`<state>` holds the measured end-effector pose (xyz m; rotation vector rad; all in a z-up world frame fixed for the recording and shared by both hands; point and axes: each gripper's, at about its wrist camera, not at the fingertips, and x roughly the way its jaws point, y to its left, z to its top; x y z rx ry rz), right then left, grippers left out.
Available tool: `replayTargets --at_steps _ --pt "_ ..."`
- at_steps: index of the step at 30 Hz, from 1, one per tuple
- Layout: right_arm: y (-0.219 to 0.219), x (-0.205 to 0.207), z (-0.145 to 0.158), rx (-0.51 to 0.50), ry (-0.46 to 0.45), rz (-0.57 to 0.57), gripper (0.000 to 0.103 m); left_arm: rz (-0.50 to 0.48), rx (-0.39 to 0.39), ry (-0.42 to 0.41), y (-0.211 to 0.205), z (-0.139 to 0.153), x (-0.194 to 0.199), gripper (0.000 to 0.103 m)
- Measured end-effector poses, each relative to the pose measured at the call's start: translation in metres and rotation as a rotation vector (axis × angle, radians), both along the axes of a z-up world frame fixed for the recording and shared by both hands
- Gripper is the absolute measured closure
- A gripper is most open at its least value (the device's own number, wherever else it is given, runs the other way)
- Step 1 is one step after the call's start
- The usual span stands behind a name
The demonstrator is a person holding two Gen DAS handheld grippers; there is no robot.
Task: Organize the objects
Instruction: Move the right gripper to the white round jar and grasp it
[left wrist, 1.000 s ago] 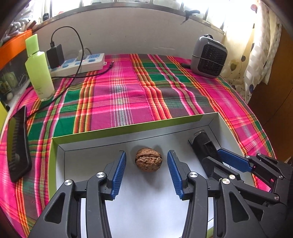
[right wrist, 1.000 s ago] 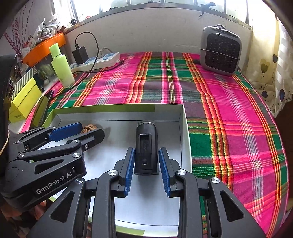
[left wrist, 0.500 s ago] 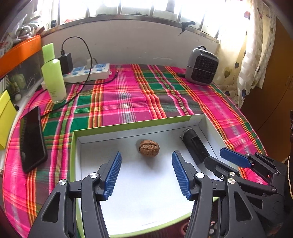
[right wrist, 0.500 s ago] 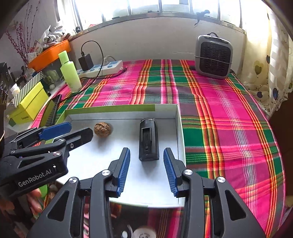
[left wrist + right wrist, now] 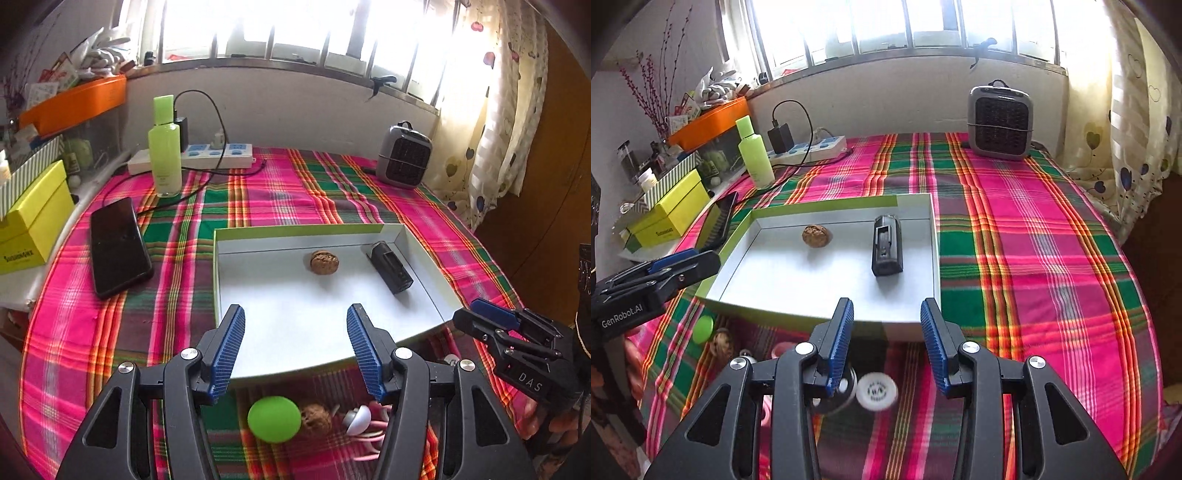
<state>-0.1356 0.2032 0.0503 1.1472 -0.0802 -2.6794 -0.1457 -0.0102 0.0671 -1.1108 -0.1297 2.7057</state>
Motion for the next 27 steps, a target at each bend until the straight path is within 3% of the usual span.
replayTargets --at_steps 12,27 --pt "0.013 0.035 -0.010 0.010 0.011 0.006 0.064 0.031 0.055 -0.037 -0.022 -0.019 0.037 0.046" --pt "0.008 0.034 -0.034 -0.015 -0.053 0.050 0.064 0.025 0.086 -0.105 -0.021 -0.043 0.042 0.046"
